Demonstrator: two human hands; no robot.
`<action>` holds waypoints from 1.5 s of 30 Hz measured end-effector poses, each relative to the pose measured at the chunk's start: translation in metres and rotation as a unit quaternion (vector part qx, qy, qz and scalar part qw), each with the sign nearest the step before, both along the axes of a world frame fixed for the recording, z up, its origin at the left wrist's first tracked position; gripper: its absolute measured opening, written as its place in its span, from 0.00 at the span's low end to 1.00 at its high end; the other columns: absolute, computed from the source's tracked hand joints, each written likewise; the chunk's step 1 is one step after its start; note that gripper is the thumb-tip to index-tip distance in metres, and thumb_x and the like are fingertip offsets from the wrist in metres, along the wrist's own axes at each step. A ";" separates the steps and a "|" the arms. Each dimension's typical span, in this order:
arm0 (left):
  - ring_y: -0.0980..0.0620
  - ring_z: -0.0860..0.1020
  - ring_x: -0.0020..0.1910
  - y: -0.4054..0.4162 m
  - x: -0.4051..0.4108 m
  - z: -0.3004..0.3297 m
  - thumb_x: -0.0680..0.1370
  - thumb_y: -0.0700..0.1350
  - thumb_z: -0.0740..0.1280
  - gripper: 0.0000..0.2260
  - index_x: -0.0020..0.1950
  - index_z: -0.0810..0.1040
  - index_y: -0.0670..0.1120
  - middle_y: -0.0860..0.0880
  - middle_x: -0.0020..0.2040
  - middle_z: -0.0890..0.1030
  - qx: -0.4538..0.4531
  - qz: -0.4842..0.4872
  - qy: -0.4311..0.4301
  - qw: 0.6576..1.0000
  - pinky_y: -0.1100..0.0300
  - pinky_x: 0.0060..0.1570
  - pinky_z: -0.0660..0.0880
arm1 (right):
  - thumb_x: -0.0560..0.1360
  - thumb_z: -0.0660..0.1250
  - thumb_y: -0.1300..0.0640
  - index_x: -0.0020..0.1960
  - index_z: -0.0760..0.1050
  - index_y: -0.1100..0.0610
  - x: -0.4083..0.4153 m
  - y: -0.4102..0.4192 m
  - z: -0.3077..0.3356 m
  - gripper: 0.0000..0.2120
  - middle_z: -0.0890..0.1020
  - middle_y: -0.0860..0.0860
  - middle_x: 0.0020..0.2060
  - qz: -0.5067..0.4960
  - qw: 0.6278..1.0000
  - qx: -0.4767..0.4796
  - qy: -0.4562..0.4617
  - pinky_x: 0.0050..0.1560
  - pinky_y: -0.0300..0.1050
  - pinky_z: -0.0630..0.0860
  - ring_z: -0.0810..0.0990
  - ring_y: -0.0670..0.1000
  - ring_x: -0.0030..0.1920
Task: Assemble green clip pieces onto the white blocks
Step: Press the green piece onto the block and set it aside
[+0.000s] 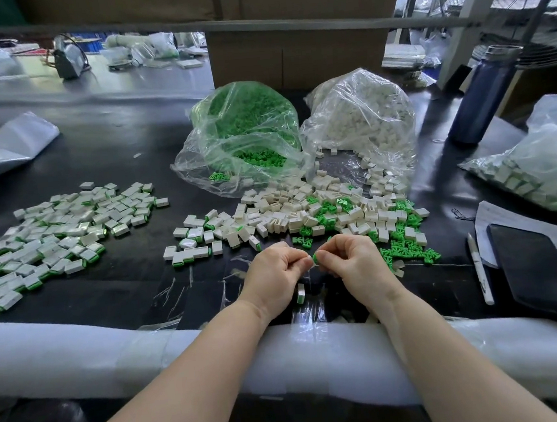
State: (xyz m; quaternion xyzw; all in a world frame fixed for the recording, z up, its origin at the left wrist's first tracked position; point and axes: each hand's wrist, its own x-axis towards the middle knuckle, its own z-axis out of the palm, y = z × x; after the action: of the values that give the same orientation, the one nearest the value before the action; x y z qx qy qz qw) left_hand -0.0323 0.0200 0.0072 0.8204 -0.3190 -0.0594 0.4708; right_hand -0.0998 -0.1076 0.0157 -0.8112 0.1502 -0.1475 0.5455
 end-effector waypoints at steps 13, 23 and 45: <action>0.49 0.75 0.42 0.001 -0.003 0.004 0.77 0.42 0.67 0.07 0.49 0.83 0.42 0.50 0.39 0.74 0.032 -0.019 -0.026 0.999 0.50 0.49 0.73 | 0.74 0.68 0.64 0.37 0.77 0.55 -0.001 -0.002 0.000 0.09 0.78 0.47 0.28 0.011 1.000 0.002 0.005 0.33 0.31 0.71 0.74 0.38 0.27; 0.50 0.75 0.43 0.000 -0.002 0.001 0.77 0.42 0.67 0.07 0.50 0.83 0.42 0.49 0.40 0.75 0.030 -0.017 -0.025 0.999 0.58 0.48 0.73 | 0.73 0.69 0.65 0.37 0.78 0.56 -0.001 0.000 -0.003 0.07 0.82 0.56 0.33 0.005 1.000 -0.019 0.000 0.44 0.47 0.78 0.81 0.54 0.37; 0.52 0.78 0.38 -0.001 -0.001 0.004 0.74 0.37 0.67 0.05 0.42 0.80 0.46 0.48 0.37 0.80 -0.083 0.001 0.119 0.989 0.55 0.47 0.77 | 0.70 0.72 0.65 0.36 0.81 0.55 -0.001 0.000 -0.001 0.07 0.83 0.53 0.33 0.018 0.992 0.102 -0.077 0.40 0.47 0.80 0.81 0.51 0.35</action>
State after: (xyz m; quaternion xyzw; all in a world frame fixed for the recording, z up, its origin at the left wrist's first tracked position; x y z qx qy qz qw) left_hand -0.0333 0.0190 0.0109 0.7659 -0.2634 -0.1292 0.5721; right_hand -0.1011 -0.1074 0.0145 -0.7402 0.1074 -0.1837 0.6378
